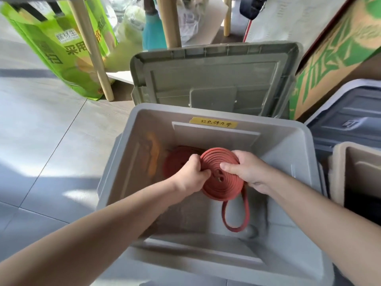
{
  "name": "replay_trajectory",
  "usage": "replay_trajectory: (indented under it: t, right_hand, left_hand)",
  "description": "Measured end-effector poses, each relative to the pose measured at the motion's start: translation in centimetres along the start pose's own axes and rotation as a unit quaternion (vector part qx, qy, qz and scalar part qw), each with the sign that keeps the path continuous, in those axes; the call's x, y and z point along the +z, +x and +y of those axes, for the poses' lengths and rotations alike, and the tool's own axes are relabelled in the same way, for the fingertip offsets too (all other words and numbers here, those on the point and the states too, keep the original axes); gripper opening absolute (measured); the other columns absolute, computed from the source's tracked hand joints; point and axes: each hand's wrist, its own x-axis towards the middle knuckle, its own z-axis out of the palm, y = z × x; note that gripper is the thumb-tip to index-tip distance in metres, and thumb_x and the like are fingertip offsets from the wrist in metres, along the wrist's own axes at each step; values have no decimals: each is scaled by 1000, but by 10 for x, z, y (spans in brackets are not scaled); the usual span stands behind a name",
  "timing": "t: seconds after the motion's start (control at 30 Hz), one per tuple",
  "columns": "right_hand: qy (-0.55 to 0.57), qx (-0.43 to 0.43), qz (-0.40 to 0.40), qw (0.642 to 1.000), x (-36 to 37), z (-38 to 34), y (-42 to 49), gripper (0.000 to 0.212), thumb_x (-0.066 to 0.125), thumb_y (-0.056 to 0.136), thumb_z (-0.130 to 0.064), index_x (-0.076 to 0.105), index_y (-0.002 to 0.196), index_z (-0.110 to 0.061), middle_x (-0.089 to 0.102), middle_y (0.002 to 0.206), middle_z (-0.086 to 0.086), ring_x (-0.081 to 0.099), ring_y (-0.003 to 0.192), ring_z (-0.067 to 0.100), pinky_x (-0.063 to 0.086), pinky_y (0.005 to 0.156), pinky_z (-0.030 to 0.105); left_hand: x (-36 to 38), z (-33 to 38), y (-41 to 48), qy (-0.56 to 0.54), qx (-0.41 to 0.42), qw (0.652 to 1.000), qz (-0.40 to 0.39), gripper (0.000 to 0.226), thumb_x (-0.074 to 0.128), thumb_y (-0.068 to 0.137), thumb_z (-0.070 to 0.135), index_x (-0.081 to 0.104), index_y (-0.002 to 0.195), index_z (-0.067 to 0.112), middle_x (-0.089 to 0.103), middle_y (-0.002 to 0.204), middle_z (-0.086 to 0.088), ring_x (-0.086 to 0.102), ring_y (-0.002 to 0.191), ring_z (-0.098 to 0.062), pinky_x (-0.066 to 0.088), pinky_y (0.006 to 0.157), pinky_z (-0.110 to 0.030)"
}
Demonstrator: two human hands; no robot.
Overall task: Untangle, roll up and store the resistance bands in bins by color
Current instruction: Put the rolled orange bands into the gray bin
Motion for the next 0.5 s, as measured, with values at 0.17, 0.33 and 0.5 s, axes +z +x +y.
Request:
replay_trajectory:
  t: [0.17, 0.33, 0.5]
  right_hand:
    - [-393, 93, -135, 905, 6, 11, -1, 43, 64, 88, -32, 56, 121, -7, 63, 119, 12, 60, 103, 25, 44, 75, 24]
    - [-411, 118, -102, 898, 54, 42, 7, 48, 62, 89, -34, 49, 128, -9, 55, 131, 14, 53, 119, 30, 42, 93, 29]
    - [-617, 89, -78, 778, 54, 38, 1, 57, 49, 93, -50, 45, 131, -7, 56, 130, 8, 54, 120, 28, 44, 95, 36]
  left_hand:
    - [9, -27, -1, 329, -142, 907, -223, 40, 44, 97, 32, 53, 111, -5, 63, 105, -20, 61, 85, -31, 45, 61, -33]
    - [-10, -43, 5, 372, -207, 858, -286, 31, 43, 98, 34, 55, 100, 6, 56, 74, -8, 51, 58, -19, 44, 55, -28]
    - [-19, -37, 4, 451, -176, 839, -249, 35, 40, 99, 30, 58, 84, 4, 63, 82, -10, 58, 69, -25, 43, 55, -28]
